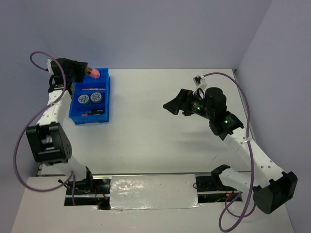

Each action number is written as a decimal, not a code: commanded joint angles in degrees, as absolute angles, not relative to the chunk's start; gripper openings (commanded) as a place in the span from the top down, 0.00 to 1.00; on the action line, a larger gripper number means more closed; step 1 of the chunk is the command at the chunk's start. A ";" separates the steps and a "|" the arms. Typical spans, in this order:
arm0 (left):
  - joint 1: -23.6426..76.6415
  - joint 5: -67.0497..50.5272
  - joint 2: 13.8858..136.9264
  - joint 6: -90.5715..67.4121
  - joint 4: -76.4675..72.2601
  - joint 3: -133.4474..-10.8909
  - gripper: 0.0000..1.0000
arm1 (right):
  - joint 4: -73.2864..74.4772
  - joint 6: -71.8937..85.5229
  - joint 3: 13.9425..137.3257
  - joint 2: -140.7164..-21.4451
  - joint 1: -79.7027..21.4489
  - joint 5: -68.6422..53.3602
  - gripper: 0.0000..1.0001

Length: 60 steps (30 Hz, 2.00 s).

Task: Sort the stationery into containers
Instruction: Place the stationery in the storage box.

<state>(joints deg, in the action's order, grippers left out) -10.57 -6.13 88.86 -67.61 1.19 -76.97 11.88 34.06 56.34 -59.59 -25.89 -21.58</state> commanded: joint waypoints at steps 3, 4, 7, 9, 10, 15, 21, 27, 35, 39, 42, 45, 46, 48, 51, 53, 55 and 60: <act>-10.02 6.23 105.33 -76.03 -9.41 -87.77 1.00 | 16.69 33.92 53.88 -53.62 -26.19 -20.30 0.00; -10.02 6.94 107.99 -74.81 -8.88 -90.50 1.00 | 17.22 33.93 53.70 -52.31 -26.28 -20.56 0.00; -10.89 8.61 114.77 -76.28 -7.46 -97.99 1.00 | 19.60 33.66 53.44 -50.46 -26.10 -21.00 0.00; -11.16 9.40 117.32 -78.13 -9.57 -98.70 1.00 | 21.78 33.31 53.61 -49.92 -26.19 -21.00 0.00; -11.42 9.75 118.20 -80.14 -10.02 -98.88 0.99 | 22.14 33.22 53.44 -49.49 -26.10 -21.35 0.00; -10.90 8.87 122.95 -82.09 -12.13 -100.99 0.99 | 25.13 31.73 54.14 -49.57 -26.19 -20.83 0.00; -10.63 9.58 123.74 -84.64 -15.12 -97.20 0.93 | 26.02 30.32 56.16 -52.73 -26.19 -22.32 0.00; -10.11 10.72 121.65 -85.60 -17.13 -91.86 0.85 | 25.75 29.88 57.57 -54.84 -26.28 -23.55 0.00; -10.11 10.90 118.92 -85.08 -16.61 -88.07 0.41 | 25.67 29.44 58.54 -55.64 -26.28 -24.78 0.00; -10.11 10.98 116.99 -84.82 -16.17 -86.93 0.01 | 25.49 29.71 58.62 -55.11 -26.28 -25.92 0.00; -10.46 11.25 115.84 -84.03 -15.48 -87.97 0.01 | 25.75 29.62 58.54 -54.32 -26.19 -26.10 0.00; -10.81 10.11 115.14 -83.23 -15.12 -89.29 0.01 | 26.37 29.44 58.27 -53.53 -26.11 -25.93 0.00; -10.90 9.76 114.70 -83.15 -15.20 -89.21 0.01 | 26.37 29.44 58.18 -53.35 -26.28 -25.67 0.00; -11.07 9.75 112.77 -82.45 -15.47 -88.51 0.01 | 26.89 29.44 58.27 -52.39 -26.19 -25.31 0.00; -11.51 9.06 109.78 -79.11 -9.77 -90.08 0.01 | 29.61 27.95 59.67 -51.68 -26.19 -23.03 0.00; -11.51 8.62 107.32 -76.22 -2.93 -91.31 0.01 | 32.95 26.02 60.90 -51.15 -26.19 -20.75 0.00; -11.78 8.26 105.22 -72.00 6.61 -94.39 0.01 | 35.58 24.26 62.75 -50.19 -26.19 -18.38 0.00; -11.78 8.87 100.47 -63.82 22.13 -97.90 0.01 | 43.05 21.98 67.92 -48.96 -26.19 -13.19 0.00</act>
